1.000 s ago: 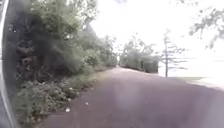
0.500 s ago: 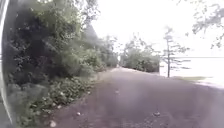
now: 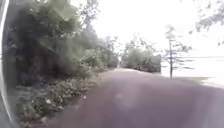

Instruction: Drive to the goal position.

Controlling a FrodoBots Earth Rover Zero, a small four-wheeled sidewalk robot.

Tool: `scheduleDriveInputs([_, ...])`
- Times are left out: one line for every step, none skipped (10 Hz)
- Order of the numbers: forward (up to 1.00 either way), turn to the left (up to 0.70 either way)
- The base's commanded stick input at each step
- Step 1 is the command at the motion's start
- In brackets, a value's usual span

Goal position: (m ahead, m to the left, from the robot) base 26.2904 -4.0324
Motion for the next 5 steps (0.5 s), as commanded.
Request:
scheduleDriveInputs([0.70, 0.00])
scheduleDriveInputs([0.70, 0.00])
scheduleDriveInputs([0.70, 0.00])
scheduleDriveInputs([0.70, 0.00])
scheduleDriveInputs([0.70, 0.01])
